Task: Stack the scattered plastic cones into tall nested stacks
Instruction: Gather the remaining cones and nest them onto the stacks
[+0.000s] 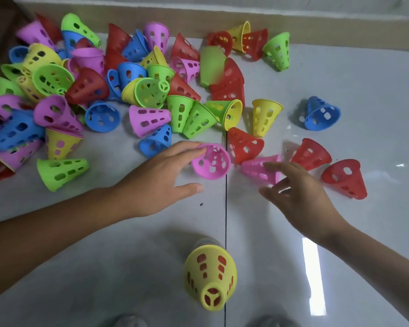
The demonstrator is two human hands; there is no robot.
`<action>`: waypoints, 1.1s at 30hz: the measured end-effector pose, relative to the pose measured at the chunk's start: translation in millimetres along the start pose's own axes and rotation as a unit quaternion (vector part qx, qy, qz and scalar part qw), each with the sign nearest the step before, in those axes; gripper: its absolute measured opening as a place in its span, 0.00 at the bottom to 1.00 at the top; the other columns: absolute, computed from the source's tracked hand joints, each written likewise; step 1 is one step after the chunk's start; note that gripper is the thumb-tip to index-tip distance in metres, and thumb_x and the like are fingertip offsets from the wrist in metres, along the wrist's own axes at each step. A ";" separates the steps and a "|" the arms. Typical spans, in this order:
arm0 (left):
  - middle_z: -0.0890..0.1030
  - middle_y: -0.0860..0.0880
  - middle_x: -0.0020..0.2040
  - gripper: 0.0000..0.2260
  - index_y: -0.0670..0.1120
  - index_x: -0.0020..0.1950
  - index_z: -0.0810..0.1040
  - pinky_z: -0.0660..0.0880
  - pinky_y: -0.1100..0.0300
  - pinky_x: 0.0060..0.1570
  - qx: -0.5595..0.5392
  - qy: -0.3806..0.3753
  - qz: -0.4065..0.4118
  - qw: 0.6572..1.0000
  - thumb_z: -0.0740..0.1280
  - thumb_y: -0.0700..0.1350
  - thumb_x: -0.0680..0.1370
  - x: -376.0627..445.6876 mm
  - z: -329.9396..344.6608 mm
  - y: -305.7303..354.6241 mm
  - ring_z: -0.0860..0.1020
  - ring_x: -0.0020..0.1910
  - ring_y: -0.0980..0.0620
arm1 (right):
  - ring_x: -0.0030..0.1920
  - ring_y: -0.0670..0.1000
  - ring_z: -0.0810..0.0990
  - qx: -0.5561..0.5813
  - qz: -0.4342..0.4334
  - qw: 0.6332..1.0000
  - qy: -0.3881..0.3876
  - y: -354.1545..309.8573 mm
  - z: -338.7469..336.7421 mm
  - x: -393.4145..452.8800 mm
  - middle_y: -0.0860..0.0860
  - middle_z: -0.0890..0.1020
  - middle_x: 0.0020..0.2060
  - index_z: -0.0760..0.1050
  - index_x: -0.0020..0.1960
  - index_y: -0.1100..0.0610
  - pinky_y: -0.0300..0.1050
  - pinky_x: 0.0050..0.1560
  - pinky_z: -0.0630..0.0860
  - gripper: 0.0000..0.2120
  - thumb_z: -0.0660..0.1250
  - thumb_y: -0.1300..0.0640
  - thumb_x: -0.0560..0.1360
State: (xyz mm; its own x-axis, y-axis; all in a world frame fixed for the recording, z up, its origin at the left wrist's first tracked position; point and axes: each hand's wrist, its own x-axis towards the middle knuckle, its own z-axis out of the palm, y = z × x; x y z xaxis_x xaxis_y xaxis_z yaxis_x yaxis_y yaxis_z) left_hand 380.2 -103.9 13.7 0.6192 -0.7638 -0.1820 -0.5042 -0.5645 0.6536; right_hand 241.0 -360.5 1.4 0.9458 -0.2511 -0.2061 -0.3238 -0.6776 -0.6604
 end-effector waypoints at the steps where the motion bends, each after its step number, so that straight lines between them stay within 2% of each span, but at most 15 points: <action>1: 0.63 0.65 0.72 0.32 0.56 0.76 0.66 0.64 0.75 0.63 0.002 0.005 -0.002 1.000 0.73 0.55 0.74 -4.8 -5.5 2.2 0.63 0.65 0.75 | 0.44 0.42 0.82 0.007 0.002 1.000 -0.003 -3.0 -0.6 -1.4 0.45 0.78 0.57 0.75 0.67 0.48 0.43 0.48 0.80 0.20 0.72 0.53 0.76; 3: 0.66 0.65 0.69 0.31 0.56 0.73 0.69 0.63 0.79 0.57 0.008 0.022 -0.013 1.000 0.74 0.57 0.72 -13.9 -16.7 7.3 0.65 0.59 0.77 | 0.43 0.42 0.82 0.027 0.014 1.000 -0.008 -11.7 -3.0 -4.6 0.44 0.80 0.53 0.75 0.65 0.46 0.37 0.44 0.78 0.18 0.71 0.52 0.76; 4: 0.68 0.63 0.68 0.30 0.56 0.71 0.71 0.65 0.77 0.57 0.013 0.029 -0.013 0.999 0.75 0.58 0.71 -17.3 -21.9 10.5 0.67 0.58 0.75 | 0.41 0.42 0.82 0.037 0.020 0.999 -0.012 -17.3 -5.1 -6.2 0.44 0.81 0.50 0.76 0.64 0.46 0.33 0.40 0.75 0.16 0.71 0.53 0.77; 6: 0.72 0.62 0.63 0.28 0.55 0.67 0.75 0.67 0.76 0.55 0.019 0.032 -0.003 0.999 0.75 0.59 0.70 -21.5 -31.7 19.3 0.70 0.58 0.70 | 0.38 0.43 0.83 0.057 0.024 0.998 -0.022 -30.5 -11.8 -9.4 0.43 0.82 0.46 0.77 0.63 0.48 0.31 0.37 0.74 0.15 0.70 0.54 0.77; 9: 0.75 0.62 0.59 0.26 0.56 0.63 0.76 0.70 0.71 0.54 0.027 0.007 0.002 1.000 0.74 0.64 0.68 -23.7 -51.5 40.1 0.72 0.57 0.64 | 0.37 0.43 0.83 0.072 0.019 0.996 -0.047 -54.4 -31.2 -12.1 0.41 0.82 0.41 0.78 0.62 0.49 0.35 0.38 0.76 0.13 0.69 0.56 0.78; 12: 0.75 0.62 0.56 0.26 0.58 0.60 0.76 0.71 0.70 0.50 0.045 -0.035 0.000 0.998 0.72 0.68 0.67 -31.7 -79.1 69.9 0.72 0.55 0.65 | 0.35 0.46 0.83 0.073 -0.002 0.995 -0.074 -77.9 -59.9 -9.6 0.41 0.82 0.37 0.79 0.57 0.49 0.39 0.38 0.78 0.09 0.68 0.58 0.78; 16: 0.76 0.60 0.54 0.24 0.58 0.56 0.75 0.71 0.66 0.52 0.069 -0.100 -0.029 0.992 0.70 0.70 0.67 -53.2 -117.1 107.6 0.72 0.51 0.65 | 0.34 0.50 0.84 0.054 -0.029 0.991 -0.119 -112.4 -107.1 -0.7 0.44 0.83 0.41 0.80 0.53 0.51 0.46 0.39 0.81 0.05 0.69 0.58 0.78; 17: 0.77 0.58 0.52 0.24 0.57 0.54 0.76 0.71 0.66 0.50 0.071 -0.112 -0.036 0.991 0.69 0.70 0.67 -59.0 -126.1 116.1 0.73 0.49 0.65 | 0.34 0.51 0.84 0.041 -0.039 0.991 -0.125 -122.2 -119.0 1.8 0.45 0.84 0.40 0.80 0.53 0.52 0.48 0.39 0.82 0.05 0.69 0.58 0.78; 19: 0.79 0.59 0.41 0.22 0.54 0.49 0.79 0.72 0.68 0.39 0.061 -0.126 -0.041 0.989 0.68 0.70 0.67 -68.5 -139.9 132.5 0.74 0.38 0.64 | 0.33 0.52 0.84 0.010 -0.062 0.989 -0.131 -144.0 -140.5 6.0 0.46 0.85 0.39 0.80 0.52 0.53 0.47 0.38 0.82 0.04 0.70 0.57 0.78; 21: 0.73 0.59 0.28 0.22 0.49 0.42 0.80 0.67 0.69 0.30 0.047 -0.123 -0.041 0.991 0.68 0.68 0.70 -77.9 -147.8 147.6 0.70 0.27 0.61 | 0.34 0.54 0.85 0.007 -0.074 0.989 -0.128 -166.3 -157.7 8.0 0.50 0.85 0.39 0.81 0.52 0.55 0.51 0.39 0.83 0.04 0.70 0.59 0.78; 22: 0.70 0.57 0.26 0.24 0.45 0.40 0.79 0.66 0.68 0.29 0.045 -0.115 -0.043 0.991 0.67 0.68 0.71 -81.6 -149.3 153.6 0.68 0.25 0.60 | 0.35 0.56 0.85 0.015 -0.075 0.989 -0.123 -176.8 -165.4 8.1 0.52 0.85 0.39 0.81 0.52 0.57 0.53 0.41 0.83 0.04 0.70 0.59 0.78; 25: 0.67 0.53 0.29 0.30 0.43 0.35 0.72 0.64 0.66 0.30 0.037 -0.099 -0.055 0.993 0.61 0.72 0.70 -92.5 -143.7 168.8 0.65 0.27 0.58 | 0.34 0.55 0.84 0.023 -0.083 0.989 -0.116 -202.0 -179.8 1.2 0.55 0.85 0.39 0.80 0.53 0.58 0.52 0.43 0.83 0.04 0.69 0.60 0.78; 27: 0.71 0.50 0.30 0.29 0.46 0.34 0.71 0.68 0.61 0.33 -0.008 -0.108 -0.082 0.991 0.58 0.73 0.70 -100.5 -134.3 176.2 0.69 0.29 0.55 | 0.32 0.51 0.82 0.025 -0.085 0.990 -0.113 -211.8 -181.5 -8.6 0.54 0.84 0.37 0.79 0.53 0.59 0.51 0.42 0.81 0.04 0.68 0.62 0.79; 30: 0.78 0.48 0.31 0.29 0.45 0.35 0.76 0.75 0.58 0.39 -0.108 -0.111 -0.127 0.980 0.55 0.70 0.72 -111.7 -113.0 183.9 0.76 0.32 0.52 | 0.31 0.50 0.79 0.053 -0.071 0.991 -0.097 -215.7 -176.5 -27.8 0.54 0.82 0.35 0.80 0.52 0.60 0.50 0.39 0.77 0.04 0.69 0.62 0.78; 33: 0.82 0.45 0.33 0.30 0.42 0.40 0.80 0.78 0.58 0.37 -0.269 -0.073 -0.174 0.945 0.53 0.66 0.78 -123.3 -88.6 187.9 0.78 0.33 0.49 | 0.31 0.50 0.79 0.092 -0.045 0.992 -0.080 -209.3 -166.8 -50.7 0.56 0.81 0.36 0.80 0.50 0.60 0.48 0.38 0.75 0.02 0.70 0.62 0.77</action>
State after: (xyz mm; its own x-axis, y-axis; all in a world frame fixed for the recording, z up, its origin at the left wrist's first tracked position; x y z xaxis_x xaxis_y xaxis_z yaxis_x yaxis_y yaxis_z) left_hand 262.4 -88.0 224.1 0.5824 -0.6184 -0.5275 0.1170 -0.5784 0.8073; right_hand 256.4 -321.3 270.5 0.9674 -0.0732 -0.2425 -0.2419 -0.5508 -0.7988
